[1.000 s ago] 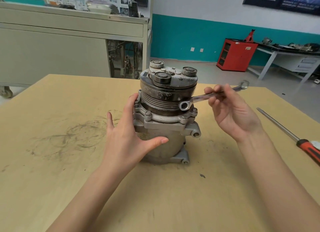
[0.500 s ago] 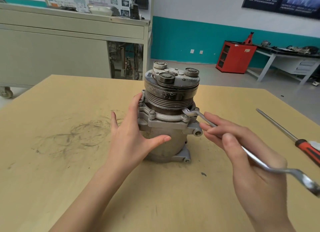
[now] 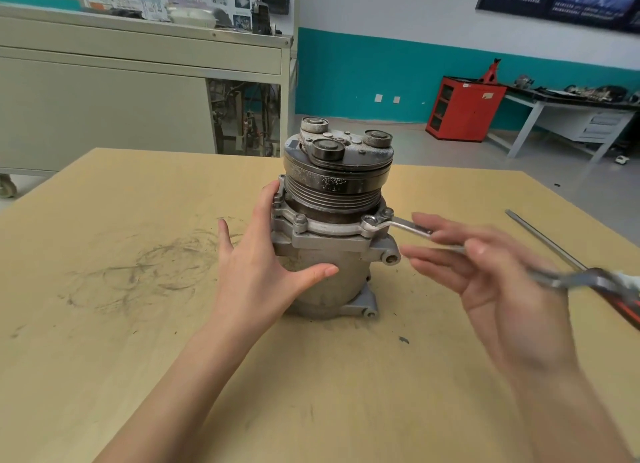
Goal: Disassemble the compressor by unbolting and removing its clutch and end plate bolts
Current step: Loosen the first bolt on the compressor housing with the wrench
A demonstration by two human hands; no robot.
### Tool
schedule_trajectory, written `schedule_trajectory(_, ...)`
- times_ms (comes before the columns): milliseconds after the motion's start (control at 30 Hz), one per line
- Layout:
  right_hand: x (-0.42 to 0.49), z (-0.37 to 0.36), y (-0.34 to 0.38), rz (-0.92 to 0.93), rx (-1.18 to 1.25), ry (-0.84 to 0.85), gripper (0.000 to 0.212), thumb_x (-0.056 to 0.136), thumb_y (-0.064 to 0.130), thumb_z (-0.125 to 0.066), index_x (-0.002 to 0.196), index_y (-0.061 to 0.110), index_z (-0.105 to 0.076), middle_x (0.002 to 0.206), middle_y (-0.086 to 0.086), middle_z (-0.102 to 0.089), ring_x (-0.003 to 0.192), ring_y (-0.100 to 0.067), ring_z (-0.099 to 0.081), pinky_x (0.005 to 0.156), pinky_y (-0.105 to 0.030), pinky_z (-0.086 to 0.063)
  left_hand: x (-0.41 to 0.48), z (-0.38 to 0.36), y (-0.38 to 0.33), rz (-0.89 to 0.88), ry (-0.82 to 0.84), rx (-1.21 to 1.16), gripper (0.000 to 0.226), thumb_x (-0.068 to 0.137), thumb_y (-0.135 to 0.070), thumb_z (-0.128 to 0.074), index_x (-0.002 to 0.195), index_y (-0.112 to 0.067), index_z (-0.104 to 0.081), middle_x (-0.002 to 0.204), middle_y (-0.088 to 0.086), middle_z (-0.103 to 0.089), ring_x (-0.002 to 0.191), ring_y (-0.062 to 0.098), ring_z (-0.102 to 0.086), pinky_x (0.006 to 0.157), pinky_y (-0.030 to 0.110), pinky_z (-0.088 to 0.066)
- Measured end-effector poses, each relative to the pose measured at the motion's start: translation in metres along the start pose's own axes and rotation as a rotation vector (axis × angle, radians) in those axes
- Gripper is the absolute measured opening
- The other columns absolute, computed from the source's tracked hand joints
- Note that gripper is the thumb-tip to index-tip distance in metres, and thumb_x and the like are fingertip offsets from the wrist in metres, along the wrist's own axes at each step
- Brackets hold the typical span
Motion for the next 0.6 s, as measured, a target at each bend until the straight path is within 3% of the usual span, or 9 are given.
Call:
schedule_trajectory(100,0.056,0.016,-0.006,-0.236,0.050,0.135,0.031,0.083,0.005,-0.042,0.087,0.007,-0.072,0.112,-0.016,-0.068,0.077,-0.029,-0.070,0.063,-0.029,-0.057,0.000,-0.001,0.000,-0.014,-0.004,-0.017,0.104,0.054,-0.079,-0.057,0.142,-0.045,-0.014,0.134,-0.036,-0.031,0.117,-0.018,-0.032,0.119,0.053,0.001)
schedule_trajectory(167,0.077,0.022,-0.020,-0.314,0.070,0.207,0.025,0.085,0.004,-0.040,0.099,0.008,-0.061,0.100,-0.012,-0.071,0.067,-0.021,-0.069,0.057,-0.023,-0.056,-0.001,-0.001,0.001,-0.017,-0.003,-0.018,0.104,0.054,-0.079,-0.057,0.142,-0.045,-0.013,0.132,-0.039,-0.026,0.112,-0.024,-0.023,0.118,0.051,0.001)
schedule_trajectory(267,0.103,0.011,-0.037,-0.381,0.238,0.263,0.015,0.087,0.004,-0.039,0.097,0.009,-0.048,0.081,-0.007,-0.073,0.056,-0.012,-0.066,0.051,-0.015,-0.052,-0.001,-0.001,0.002,0.001,0.003,-0.012,0.104,0.054,-0.080,-0.057,0.142,-0.048,-0.012,0.137,-0.035,-0.031,0.122,-0.013,-0.032,0.118,0.050,0.002)
schedule_trajectory(367,0.107,0.004,-0.054,-0.407,0.358,0.208,0.010,0.088,0.011,-0.041,0.094,0.011,-0.048,0.073,-0.006,-0.071,0.051,-0.008,-0.064,0.047,-0.011,-0.050,-0.001,-0.001,0.002,0.018,0.011,-0.001,0.104,0.053,-0.080,-0.057,0.141,-0.049,-0.011,0.140,-0.030,-0.036,0.128,-0.002,-0.037,0.120,0.052,0.002)
schedule_trajectory(500,0.091,0.007,-0.047,-0.323,0.409,0.009,0.024,0.085,0.018,-0.045,0.077,0.009,-0.066,0.073,-0.008,-0.070,0.057,-0.010,-0.065,0.052,-0.012,-0.052,-0.001,-0.002,0.003,-0.002,0.021,-0.019,0.102,0.054,-0.079,-0.057,0.140,-0.051,-0.009,0.132,-0.041,-0.028,0.116,-0.025,-0.025,0.119,0.054,0.001)
schedule_trajectory(600,0.067,0.011,-0.008,-0.031,0.141,-0.129,0.024,0.090,0.023,-0.049,0.079,0.009,-0.065,0.081,-0.009,-0.073,0.068,-0.017,-0.070,0.062,-0.018,-0.055,-0.001,-0.002,0.003,-0.010,0.006,-0.012,0.101,0.055,-0.079,-0.056,0.140,-0.050,-0.010,0.135,-0.033,-0.033,0.113,-0.026,-0.021,0.119,0.055,0.001)
Point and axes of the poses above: each hand's wrist, its own x-axis towards the middle knuckle, its own z-axis out of the back of the hand, y = z × x, the point moved 6 cm from there along x, towards the middle knuckle
